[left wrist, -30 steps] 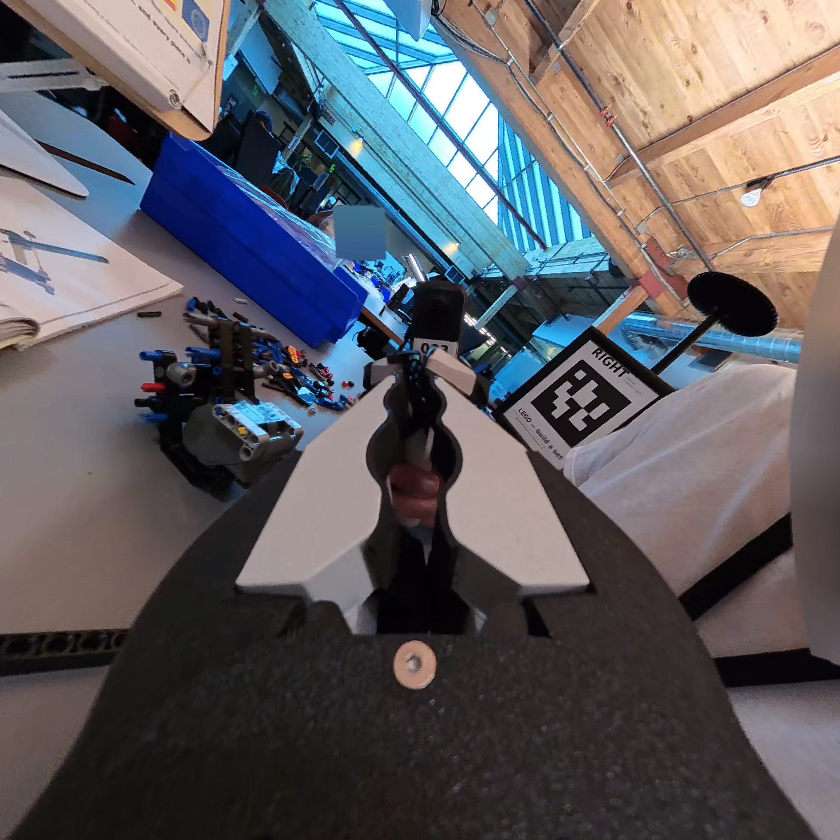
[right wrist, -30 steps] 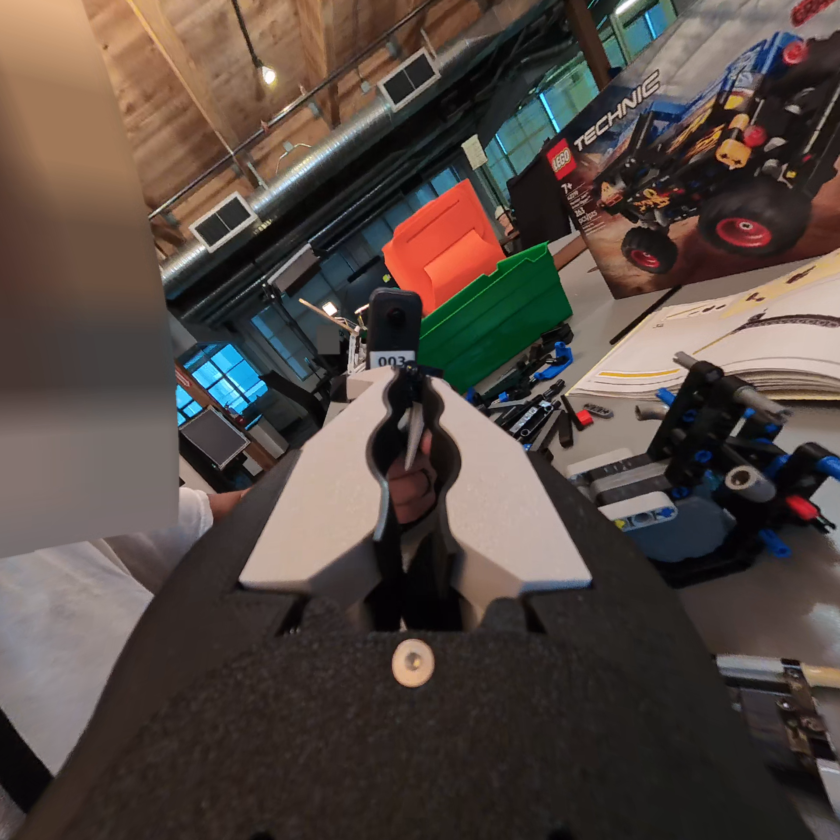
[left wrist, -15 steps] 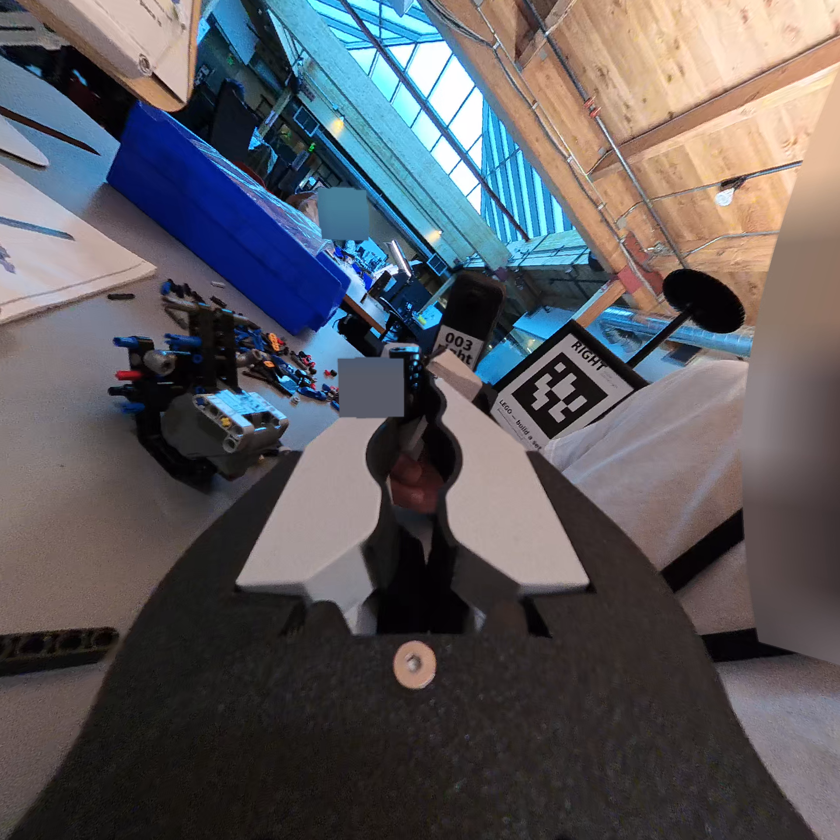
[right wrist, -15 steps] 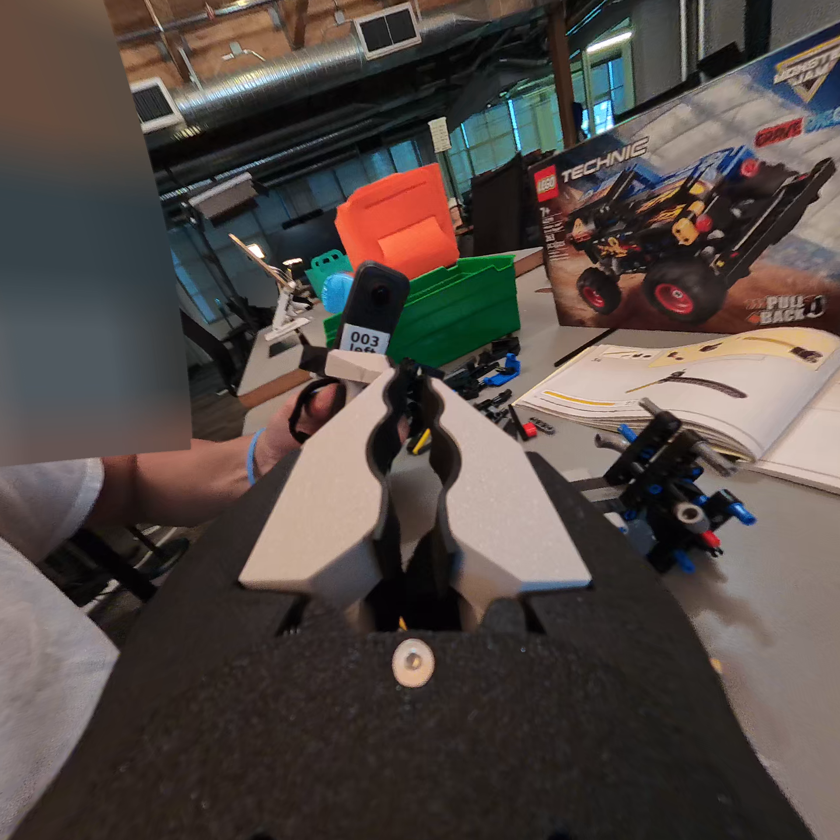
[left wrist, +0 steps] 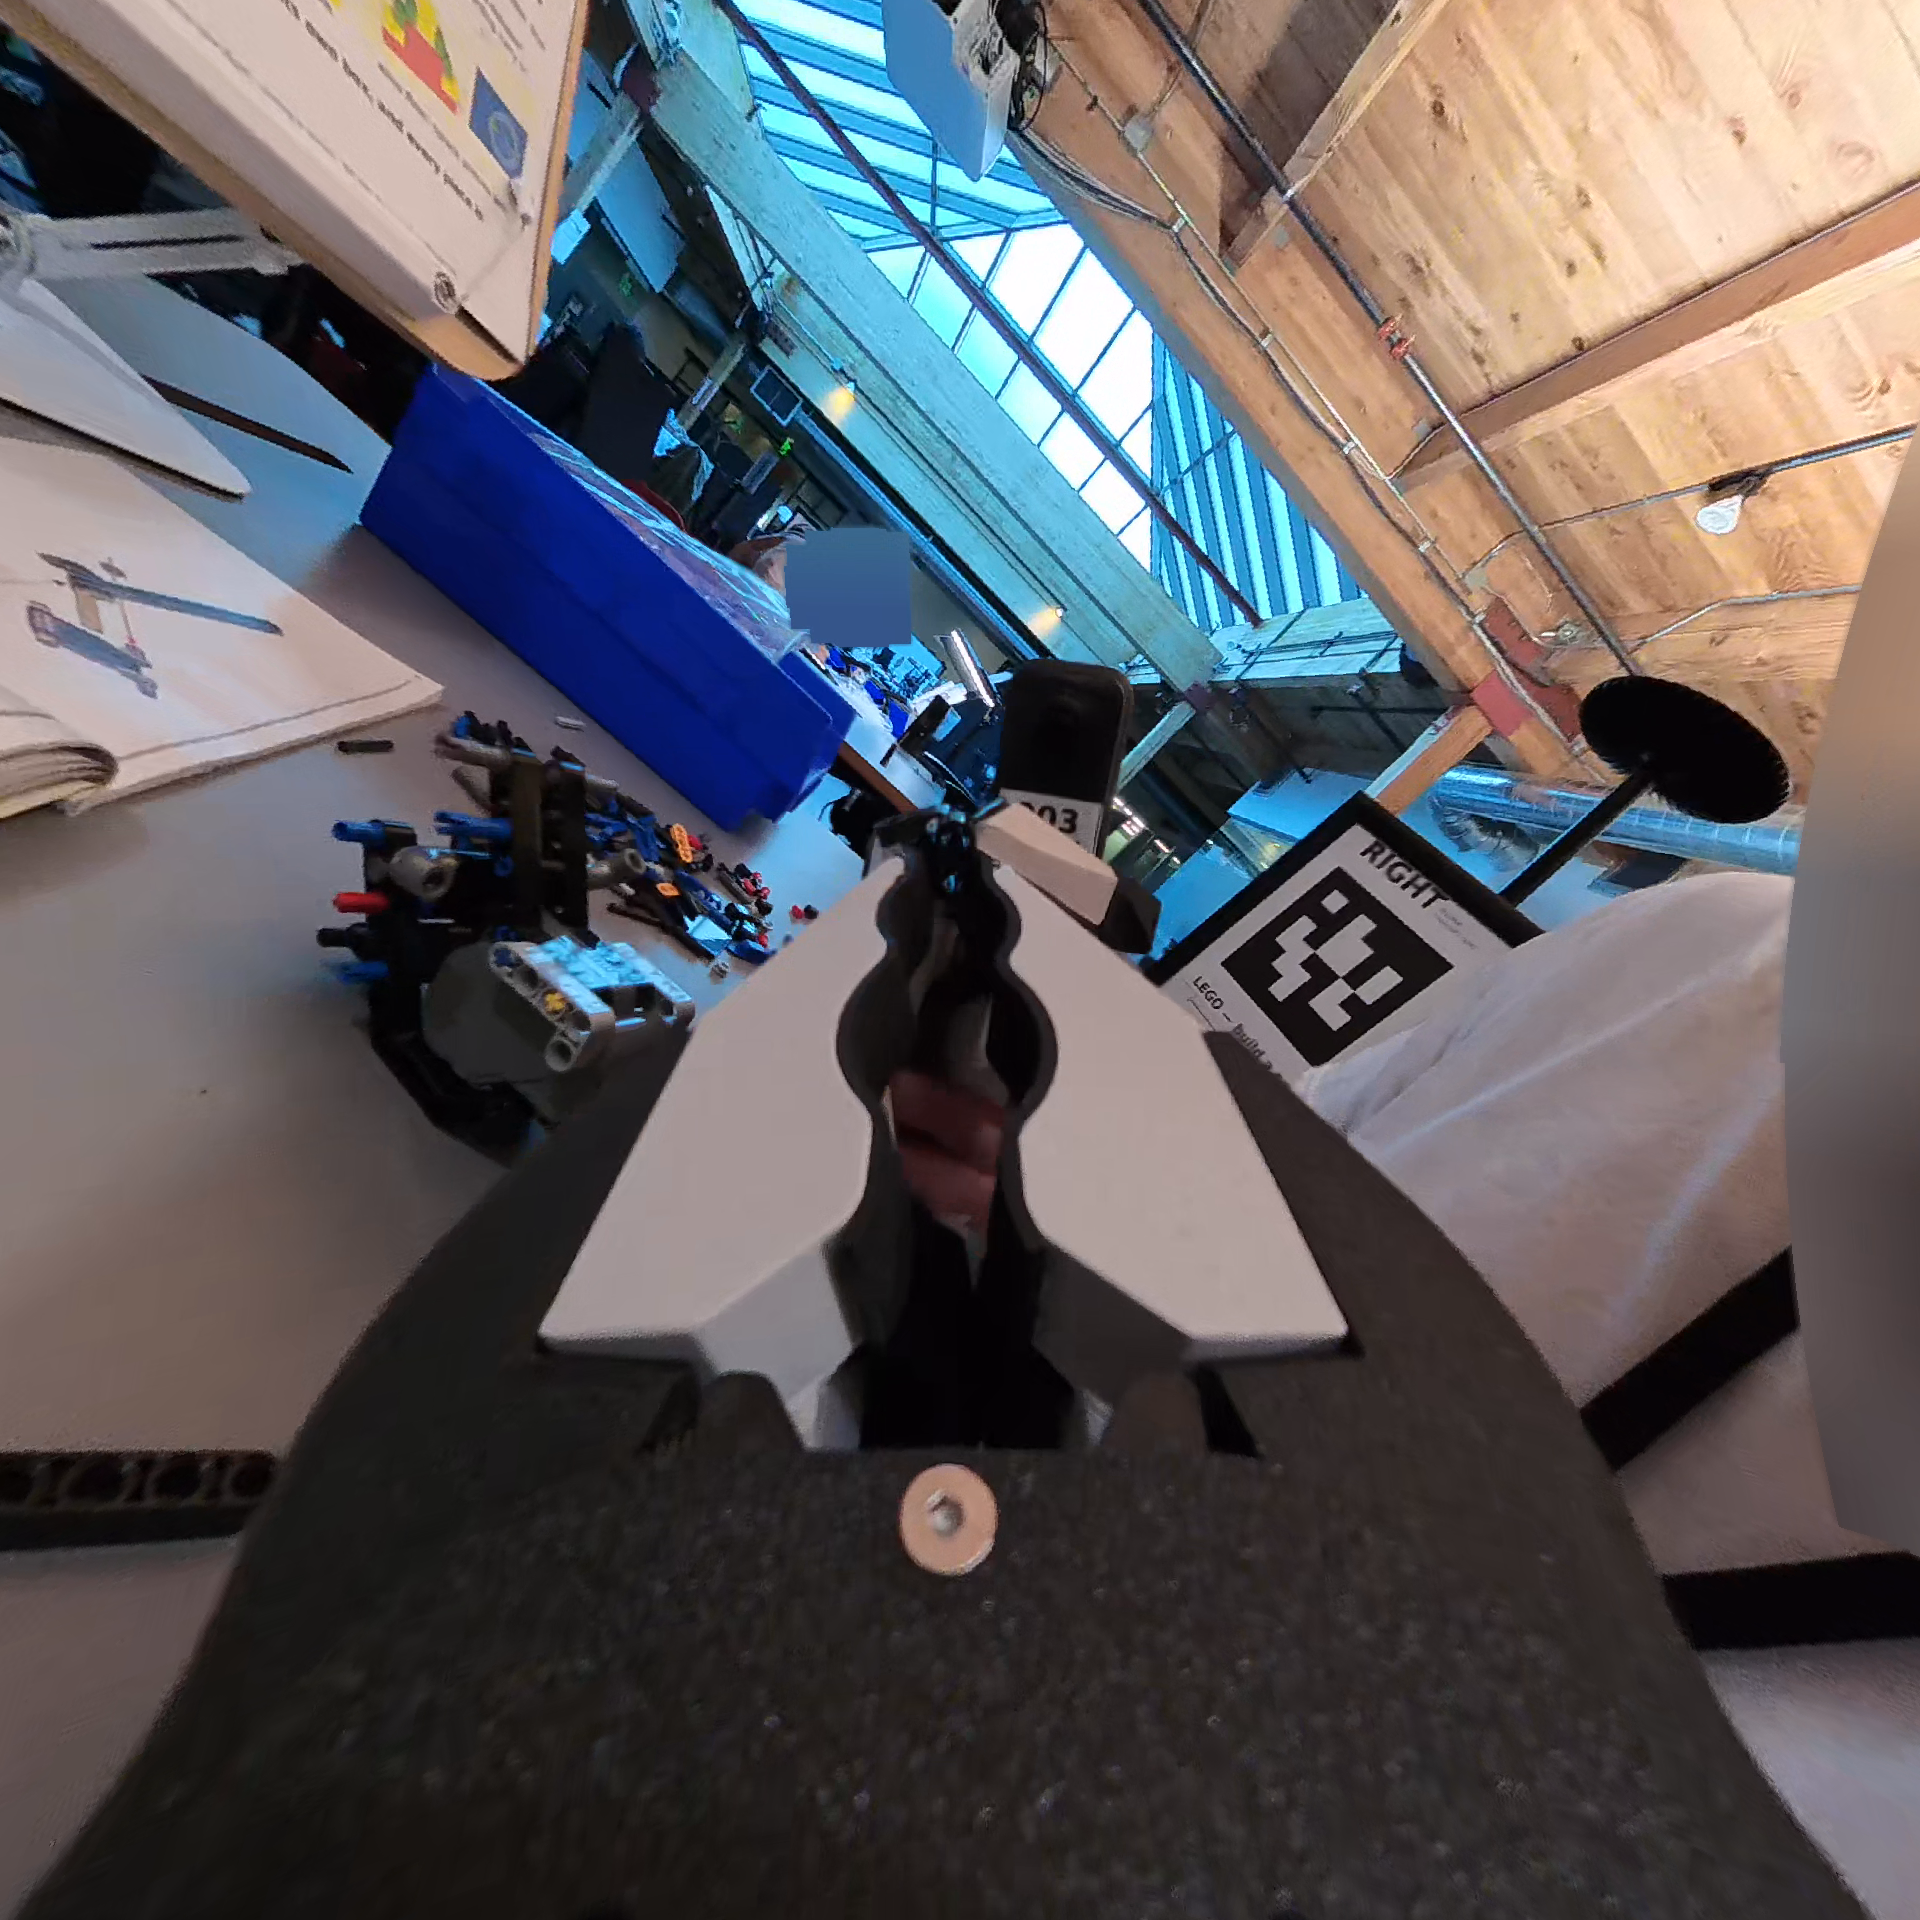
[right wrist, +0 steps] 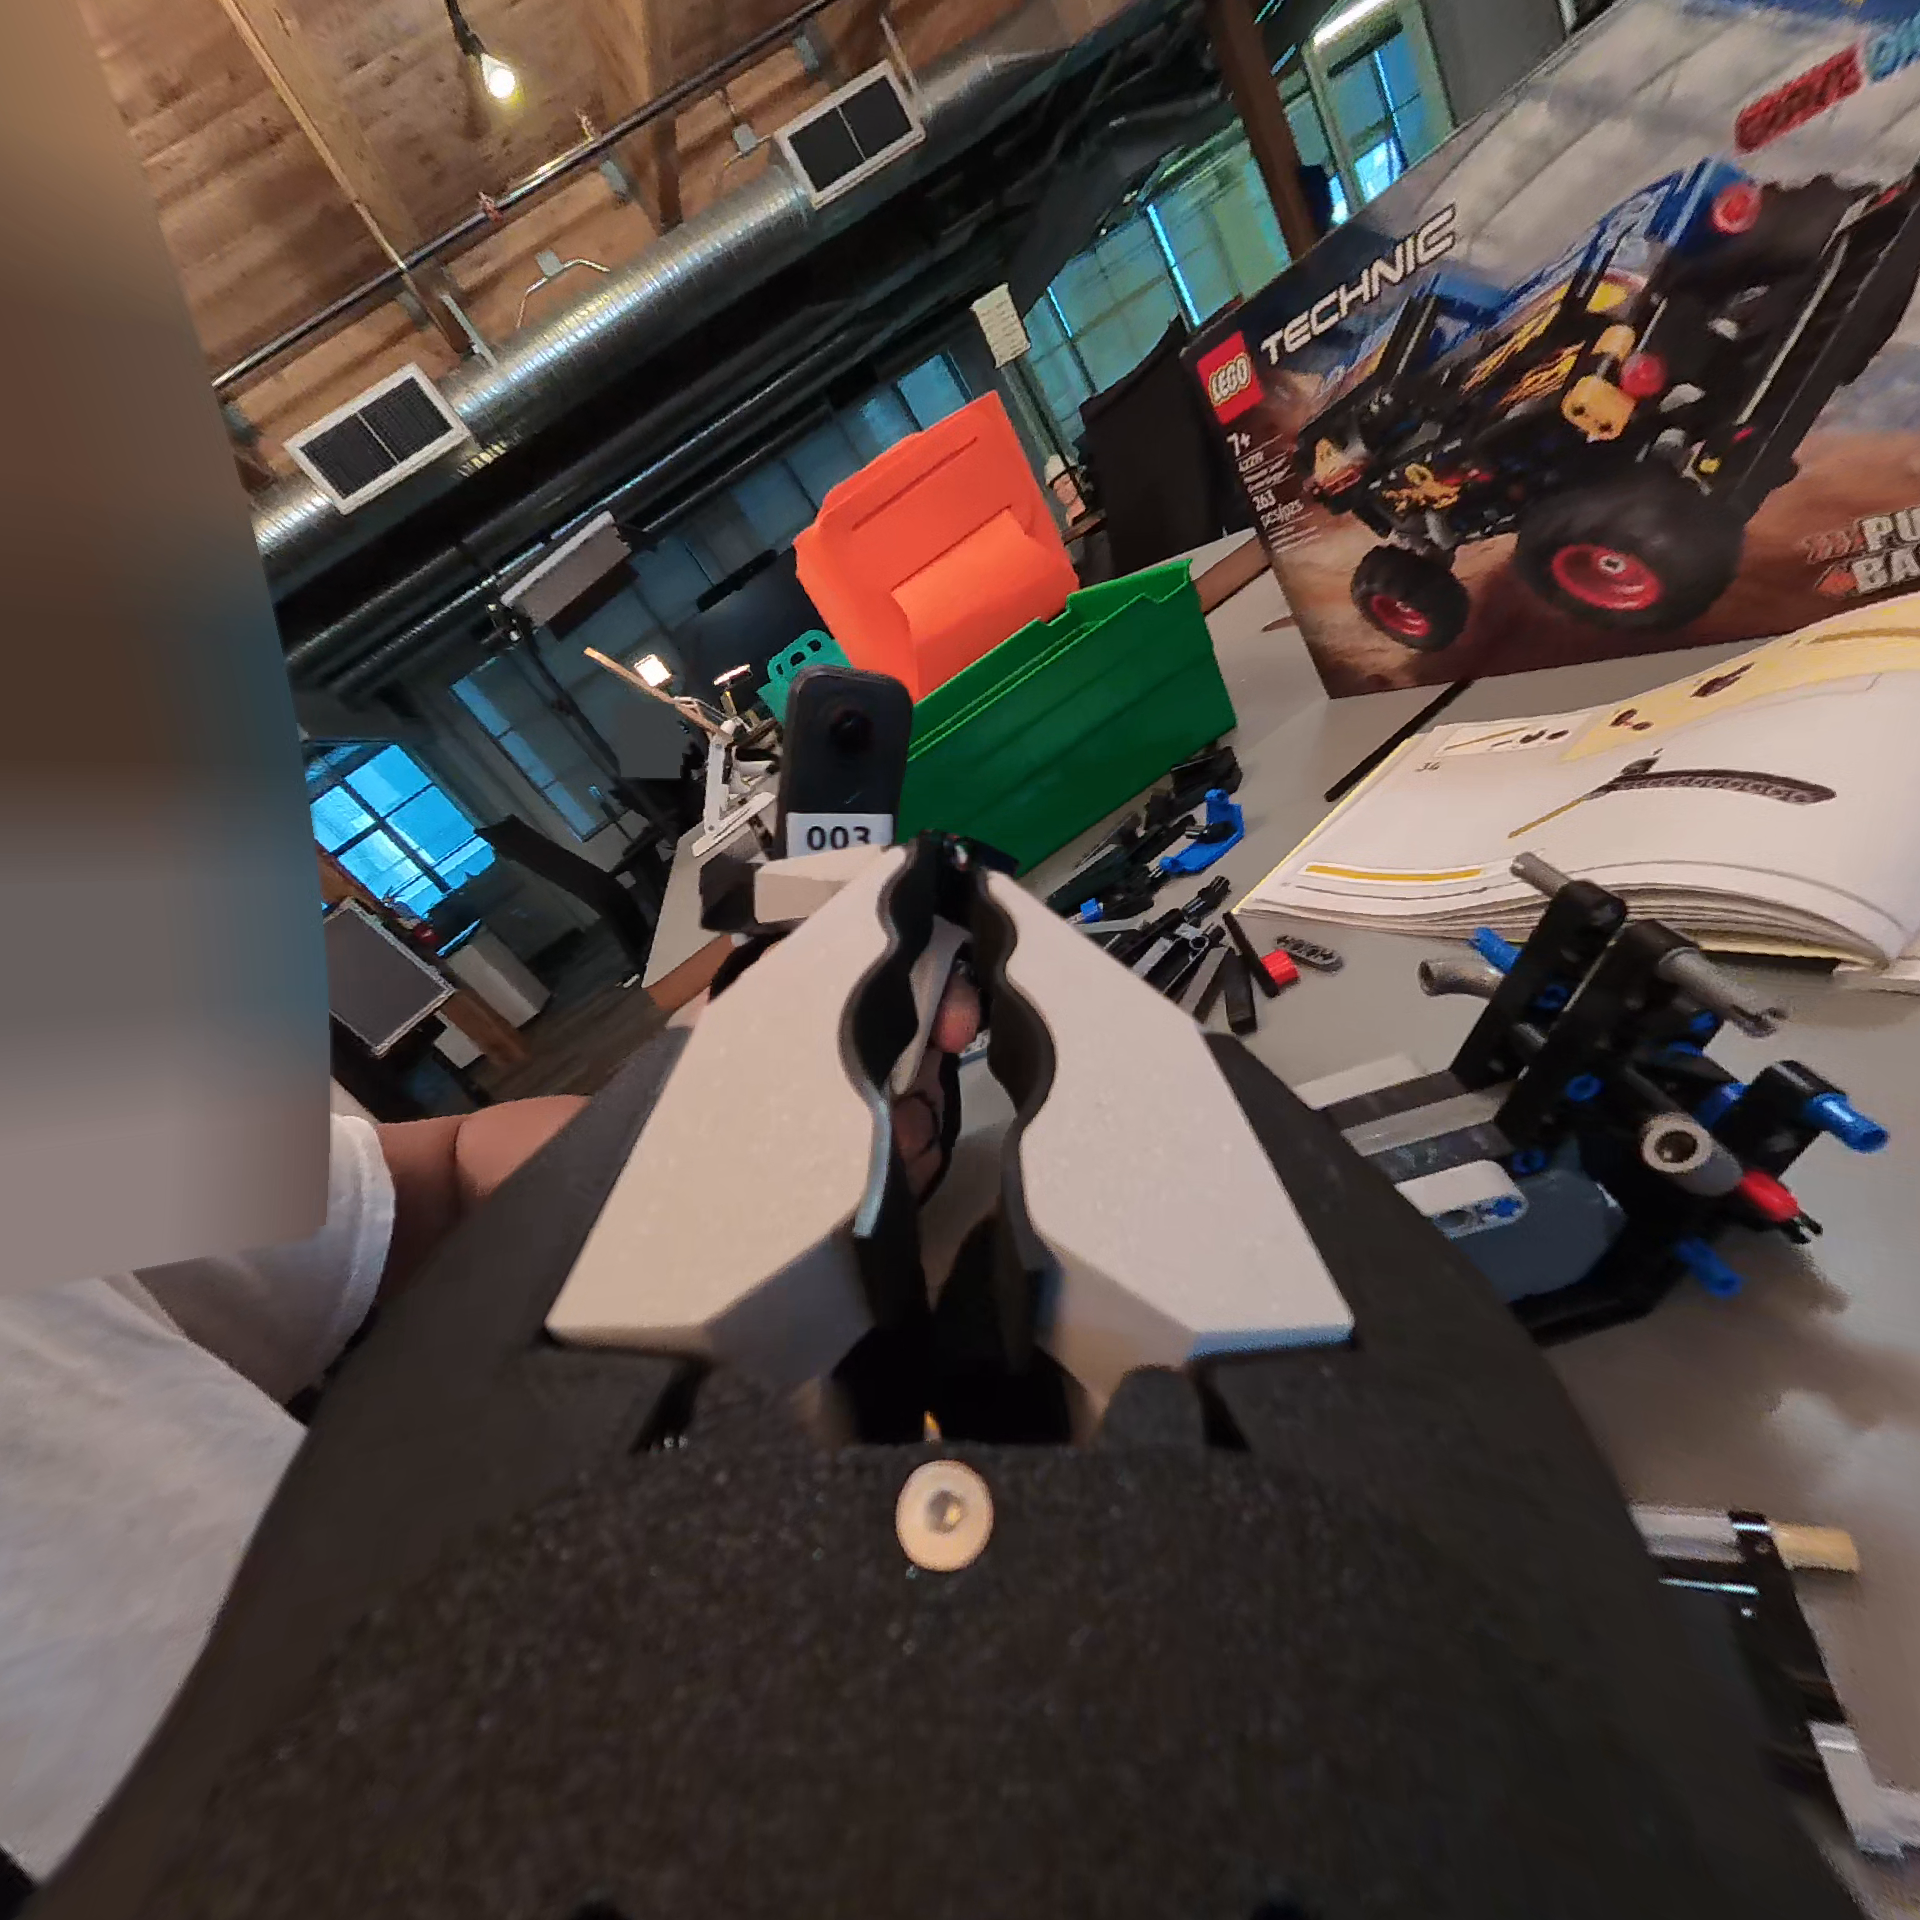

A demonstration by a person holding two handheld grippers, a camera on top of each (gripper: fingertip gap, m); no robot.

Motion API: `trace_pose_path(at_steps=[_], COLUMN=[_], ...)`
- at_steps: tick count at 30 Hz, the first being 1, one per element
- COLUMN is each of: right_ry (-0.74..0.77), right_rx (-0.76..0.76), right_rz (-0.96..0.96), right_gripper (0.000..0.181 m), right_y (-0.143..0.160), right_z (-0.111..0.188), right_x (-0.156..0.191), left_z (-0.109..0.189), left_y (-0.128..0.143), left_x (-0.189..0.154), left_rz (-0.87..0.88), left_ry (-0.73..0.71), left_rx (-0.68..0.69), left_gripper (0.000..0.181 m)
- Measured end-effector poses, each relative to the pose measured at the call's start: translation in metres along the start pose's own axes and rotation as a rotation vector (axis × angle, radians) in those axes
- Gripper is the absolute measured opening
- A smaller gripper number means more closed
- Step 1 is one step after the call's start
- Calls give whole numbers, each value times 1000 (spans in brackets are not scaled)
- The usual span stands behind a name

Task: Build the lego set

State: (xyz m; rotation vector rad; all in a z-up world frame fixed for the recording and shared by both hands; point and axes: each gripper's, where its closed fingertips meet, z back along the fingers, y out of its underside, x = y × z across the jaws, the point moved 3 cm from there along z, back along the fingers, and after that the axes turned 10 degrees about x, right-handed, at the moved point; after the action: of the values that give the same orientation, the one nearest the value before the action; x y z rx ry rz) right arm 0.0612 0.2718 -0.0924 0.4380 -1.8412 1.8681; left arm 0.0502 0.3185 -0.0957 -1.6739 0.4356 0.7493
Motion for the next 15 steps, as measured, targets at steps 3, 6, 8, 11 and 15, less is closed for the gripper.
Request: trace_pose_path(at_steps=[3,6,8,11,15], right_ry=[-83,-99,-93,-61,58], right_rx=[-13,12,37,97,151], right_rz=[-64,-4,55,81,107], right_gripper=[6,7,8,25,32], right_y=[-2,-2,-2,-6,-7], right_z=[1,2,3,5,6], right_x=[3,6,8,7,2], left_z=[0,0,0,1,7], left_y=[-1,0,-1,-1,1], left_x=[-3,-6,-9,-6,3], left_rz=[-2,-4,-35,-244,-658], left_ry=[30,55,46,-143,-531], left_rx=[6,23,32,71,175], left_gripper=[5,5,5,5,5])
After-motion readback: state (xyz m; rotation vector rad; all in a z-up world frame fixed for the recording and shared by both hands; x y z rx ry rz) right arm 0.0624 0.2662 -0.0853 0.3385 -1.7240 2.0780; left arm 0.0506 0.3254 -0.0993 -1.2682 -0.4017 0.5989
